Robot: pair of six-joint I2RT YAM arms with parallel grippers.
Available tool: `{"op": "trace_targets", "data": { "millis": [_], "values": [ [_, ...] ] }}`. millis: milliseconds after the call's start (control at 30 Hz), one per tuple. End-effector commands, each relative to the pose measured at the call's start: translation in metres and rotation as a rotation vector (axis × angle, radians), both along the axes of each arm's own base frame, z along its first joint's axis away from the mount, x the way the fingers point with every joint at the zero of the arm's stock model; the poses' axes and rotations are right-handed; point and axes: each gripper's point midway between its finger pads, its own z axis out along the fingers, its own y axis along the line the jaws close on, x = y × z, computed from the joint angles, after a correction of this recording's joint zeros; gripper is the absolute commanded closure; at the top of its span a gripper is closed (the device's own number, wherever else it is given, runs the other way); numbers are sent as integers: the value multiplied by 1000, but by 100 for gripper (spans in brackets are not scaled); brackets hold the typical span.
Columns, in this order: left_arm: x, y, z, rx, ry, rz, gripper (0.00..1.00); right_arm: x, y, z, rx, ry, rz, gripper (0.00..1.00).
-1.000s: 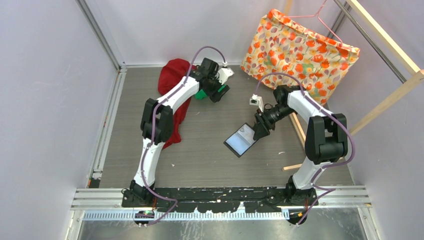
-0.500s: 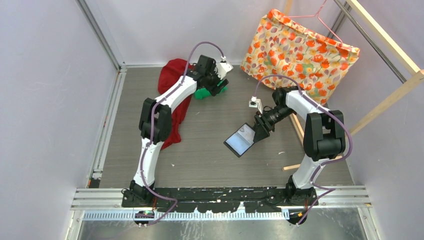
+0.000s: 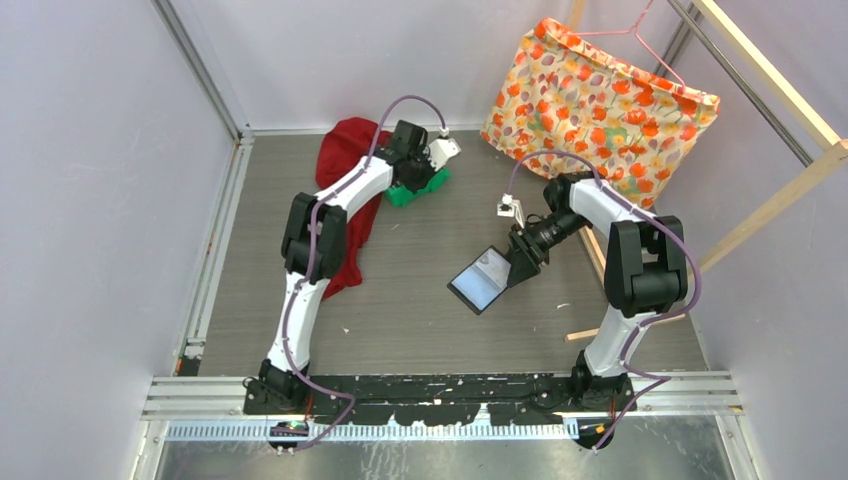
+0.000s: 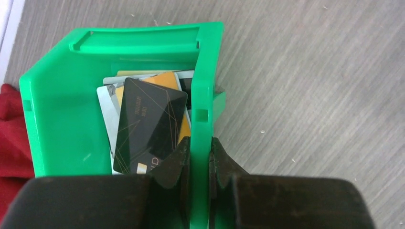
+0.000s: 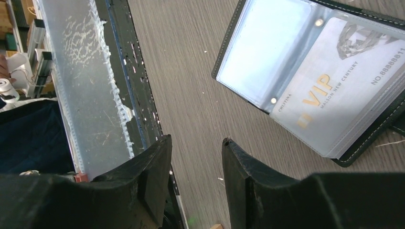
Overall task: Put the credit cards into the card holder
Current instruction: Move the storage box to the center of the board.
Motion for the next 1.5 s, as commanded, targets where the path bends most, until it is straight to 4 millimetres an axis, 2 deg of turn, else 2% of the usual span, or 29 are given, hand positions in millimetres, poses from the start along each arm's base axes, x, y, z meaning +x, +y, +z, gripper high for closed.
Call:
{"op": "trace_targets", "data": {
  "millis": [0,133,200,400,433,500,600,800,1000,1167,1267,1333,1467],
  "values": [
    [-38,10,29,5,31,-90,100,6,2,10,39,-25,4,52],
    [-94,20,45,-33,90,-165,100,5,1,10,44,-20,4,52],
    [-135,26,49,-64,124,-210,100,5,2,9,49,-15,7,52],
    [-271,42,29,6,83,-546,100,6,4,9,71,16,15,52],
    [-289,47,25,13,65,-595,99,5,5,10,74,21,17,52],
    [-320,60,18,27,37,-659,92,5,5,9,75,19,19,52],
    [-344,74,15,20,-16,-661,81,5,6,8,67,11,22,52],
    [-356,96,19,23,-50,-560,66,3,8,9,56,1,31,52],
    [-347,101,49,-16,-93,-437,57,2,8,10,46,-16,30,51],
    [-347,82,97,-217,-23,-269,49,2,8,11,45,-22,30,52],
    [-344,70,116,-328,65,-140,44,2,9,11,44,-20,32,52],
    [-338,64,122,-400,146,-4,38,1,9,10,43,-19,35,52],
    [-327,51,116,-483,288,191,37,1,11,10,36,-18,35,51]
  ]
}}
